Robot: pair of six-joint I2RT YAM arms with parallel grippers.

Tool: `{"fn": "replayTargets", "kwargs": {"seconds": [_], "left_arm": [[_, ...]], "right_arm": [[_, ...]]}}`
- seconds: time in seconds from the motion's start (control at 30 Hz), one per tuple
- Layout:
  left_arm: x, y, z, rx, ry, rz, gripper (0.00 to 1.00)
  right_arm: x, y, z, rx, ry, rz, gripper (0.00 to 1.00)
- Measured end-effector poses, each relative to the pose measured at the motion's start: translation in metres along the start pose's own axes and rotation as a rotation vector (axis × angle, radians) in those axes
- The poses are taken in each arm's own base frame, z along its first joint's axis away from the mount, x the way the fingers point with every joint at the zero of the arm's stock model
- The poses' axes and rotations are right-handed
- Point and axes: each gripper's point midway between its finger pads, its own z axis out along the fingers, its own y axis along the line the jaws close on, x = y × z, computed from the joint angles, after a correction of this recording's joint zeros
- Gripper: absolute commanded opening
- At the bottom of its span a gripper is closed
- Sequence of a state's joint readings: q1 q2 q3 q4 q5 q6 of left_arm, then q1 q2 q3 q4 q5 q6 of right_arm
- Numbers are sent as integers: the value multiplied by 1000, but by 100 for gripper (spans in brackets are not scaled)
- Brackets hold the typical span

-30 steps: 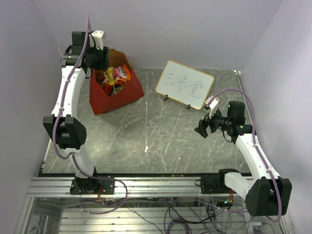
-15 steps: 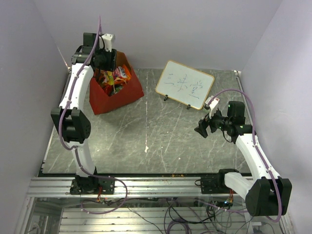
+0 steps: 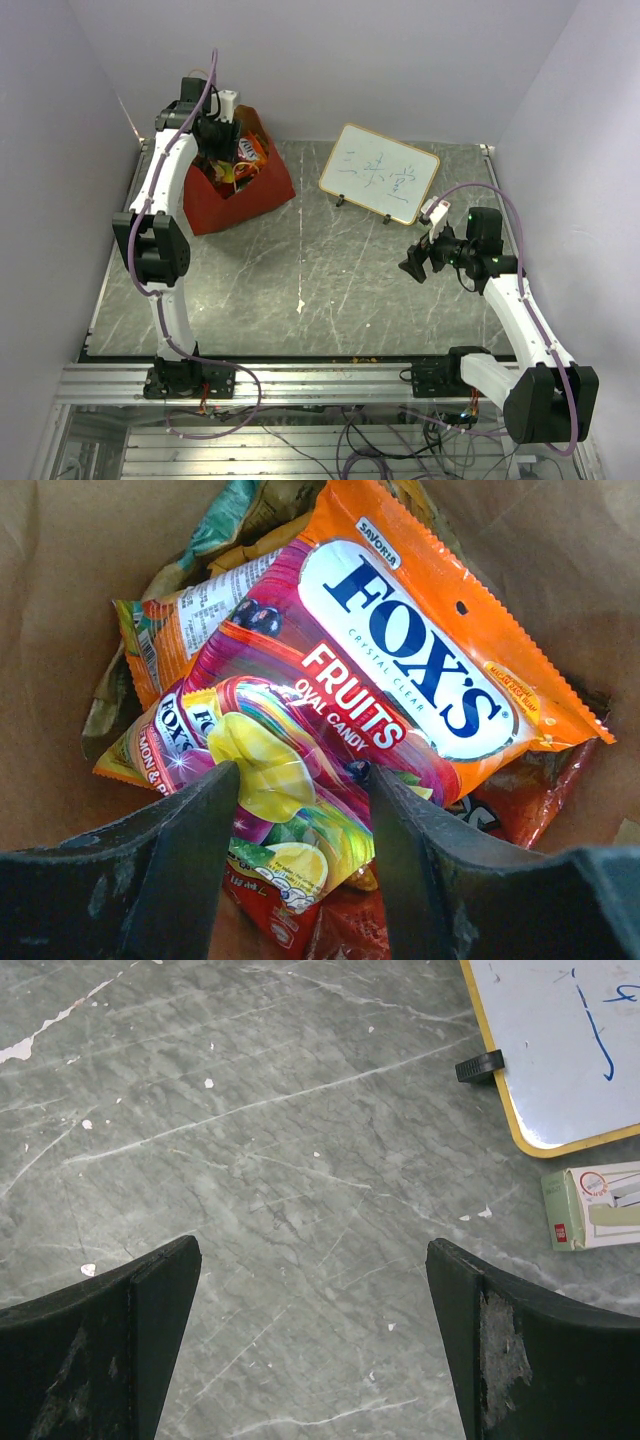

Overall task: Place the snacks into the paper bag
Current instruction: Place the snack in the paper bag, then reset both arms

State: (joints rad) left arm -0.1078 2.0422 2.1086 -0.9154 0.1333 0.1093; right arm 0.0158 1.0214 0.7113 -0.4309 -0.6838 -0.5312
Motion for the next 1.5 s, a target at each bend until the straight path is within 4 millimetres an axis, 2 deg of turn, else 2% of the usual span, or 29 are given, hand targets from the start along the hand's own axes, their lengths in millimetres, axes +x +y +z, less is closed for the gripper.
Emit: {"fn": "replayTargets", "kwargs": {"seconds": [0.2,0.33,0.43,0.5,0.63,0.73,0.83,0.97,1.23,1.37,1.5], "left_arm": [[-1,-1,-4,5,-2,4,69],[-16,-1,-21,-4,-65,16,70],[-33,-1,-50,-29,-155,36,73],[-42,0,-78,-58,-224,53,76],[-50,3,-131,-126,-346,86,86],[-43,7,-162,-184,-399,101,99],[-30,12,-186,-238,-439,113,96],[-9,13,-214,-282,-488,133,96],[17,10,-270,-339,-641,128,96],[31,17,-275,-356,-666,87,96],[44,28,-263,-348,-645,14,96]], "right_arm": [[0,0,0,1,1,1,96],[1,-1,0,10,4,8,98],[0,-3,-1,20,5,21,100],[-3,-4,-2,26,3,24,100],[-27,-19,-11,82,-20,8,100],[-51,-36,-20,148,-41,-9,100],[-73,-58,-30,239,-51,-7,100],[-87,-77,-37,323,-55,19,100],[-102,-94,-55,469,-112,125,100],[-117,-95,-77,545,-172,126,100],[-128,-91,-97,601,-218,106,100]]}}
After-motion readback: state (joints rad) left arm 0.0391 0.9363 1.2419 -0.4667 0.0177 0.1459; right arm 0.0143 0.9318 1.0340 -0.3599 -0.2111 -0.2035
